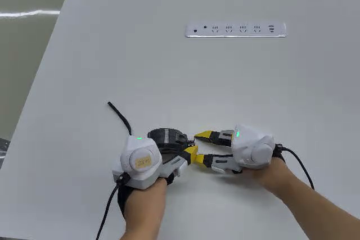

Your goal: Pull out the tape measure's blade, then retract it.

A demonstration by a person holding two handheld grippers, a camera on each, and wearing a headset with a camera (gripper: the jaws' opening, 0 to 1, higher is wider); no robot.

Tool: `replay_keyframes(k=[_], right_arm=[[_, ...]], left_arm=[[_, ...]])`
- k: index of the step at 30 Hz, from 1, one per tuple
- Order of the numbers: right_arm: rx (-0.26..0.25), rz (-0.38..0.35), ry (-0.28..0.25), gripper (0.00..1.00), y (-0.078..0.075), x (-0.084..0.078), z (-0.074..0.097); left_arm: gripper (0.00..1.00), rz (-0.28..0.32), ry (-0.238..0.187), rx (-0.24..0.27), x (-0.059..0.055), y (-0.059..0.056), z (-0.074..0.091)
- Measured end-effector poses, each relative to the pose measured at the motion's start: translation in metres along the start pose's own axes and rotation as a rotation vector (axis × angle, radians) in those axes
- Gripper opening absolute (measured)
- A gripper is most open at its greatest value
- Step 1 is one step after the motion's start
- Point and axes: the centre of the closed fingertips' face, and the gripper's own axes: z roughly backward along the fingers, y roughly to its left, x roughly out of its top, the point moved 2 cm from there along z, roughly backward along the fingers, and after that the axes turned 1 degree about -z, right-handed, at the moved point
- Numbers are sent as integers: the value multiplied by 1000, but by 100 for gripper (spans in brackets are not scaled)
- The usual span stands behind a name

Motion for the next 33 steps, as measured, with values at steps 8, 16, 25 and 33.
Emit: replay_keyframes(k=[8,16,25,33], right_arm=[[-45,-29,-6,33,5,-5,12],[-95,-70,-25,34,11,-8,27],[-142,-106,-52,36,17,-5,38],[-165,-109,-57,37,25,-3,43]], left_arm=[[83,-36,-11,-49,-1,-4,3],[83,-69,-37,-92,2,-5,9],[82,-91,-35,-146,-5,-3,15],[81,-136,-36,-159,-8,2,25]])
